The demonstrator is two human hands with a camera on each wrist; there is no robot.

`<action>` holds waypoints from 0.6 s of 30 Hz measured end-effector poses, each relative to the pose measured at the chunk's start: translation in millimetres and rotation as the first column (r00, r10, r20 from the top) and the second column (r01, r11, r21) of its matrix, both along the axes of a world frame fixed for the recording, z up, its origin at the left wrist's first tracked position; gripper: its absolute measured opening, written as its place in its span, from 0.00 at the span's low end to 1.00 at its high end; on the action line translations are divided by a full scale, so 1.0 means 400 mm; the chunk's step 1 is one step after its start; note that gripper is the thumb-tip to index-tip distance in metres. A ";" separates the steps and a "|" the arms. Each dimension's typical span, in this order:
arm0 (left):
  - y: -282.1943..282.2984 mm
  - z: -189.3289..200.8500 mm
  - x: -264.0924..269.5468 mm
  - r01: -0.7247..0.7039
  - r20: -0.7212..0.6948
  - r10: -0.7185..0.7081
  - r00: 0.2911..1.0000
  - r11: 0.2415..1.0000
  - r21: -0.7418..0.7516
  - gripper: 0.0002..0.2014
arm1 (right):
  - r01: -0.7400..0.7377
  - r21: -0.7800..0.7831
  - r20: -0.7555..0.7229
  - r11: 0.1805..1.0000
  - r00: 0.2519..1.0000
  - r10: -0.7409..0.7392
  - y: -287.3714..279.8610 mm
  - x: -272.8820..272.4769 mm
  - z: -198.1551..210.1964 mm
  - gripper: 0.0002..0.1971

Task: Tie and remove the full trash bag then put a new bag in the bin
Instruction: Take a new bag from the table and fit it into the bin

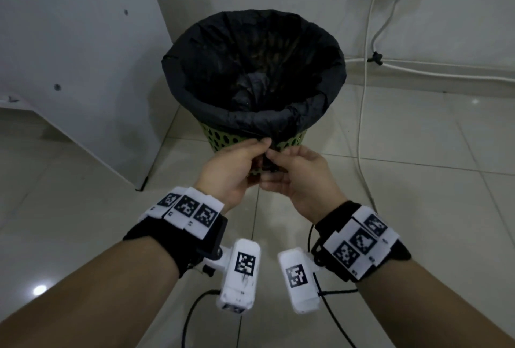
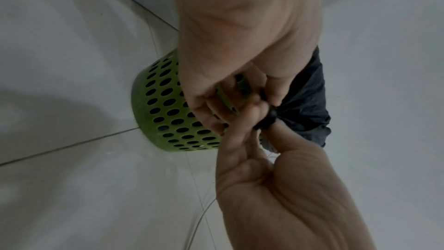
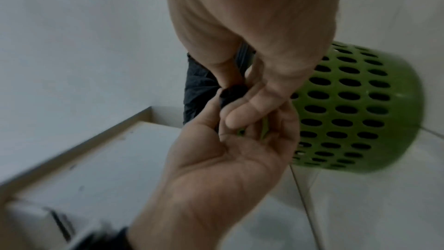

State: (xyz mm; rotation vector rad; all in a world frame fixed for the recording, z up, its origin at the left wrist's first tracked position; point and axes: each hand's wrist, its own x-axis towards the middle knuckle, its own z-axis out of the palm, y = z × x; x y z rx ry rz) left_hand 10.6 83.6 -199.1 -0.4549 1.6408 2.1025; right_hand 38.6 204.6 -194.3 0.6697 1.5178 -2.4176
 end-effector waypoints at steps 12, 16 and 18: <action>0.013 0.009 -0.003 -0.106 -0.204 0.056 0.977 0.964 -0.244 0.14 | 0.234 0.865 -0.392 0.444 0.867 0.307 0.019 0.001 -0.036 0.07; 0.008 0.007 0.000 -0.100 -0.231 0.041 0.972 0.963 -0.251 0.13 | 0.290 0.817 -0.477 0.498 0.826 0.301 0.023 0.006 -0.051 0.03; 0.004 0.005 0.010 -0.095 -0.233 0.051 0.971 0.978 -0.184 0.13 | 0.224 0.718 -0.451 0.659 0.871 0.195 0.018 -0.002 -0.049 0.04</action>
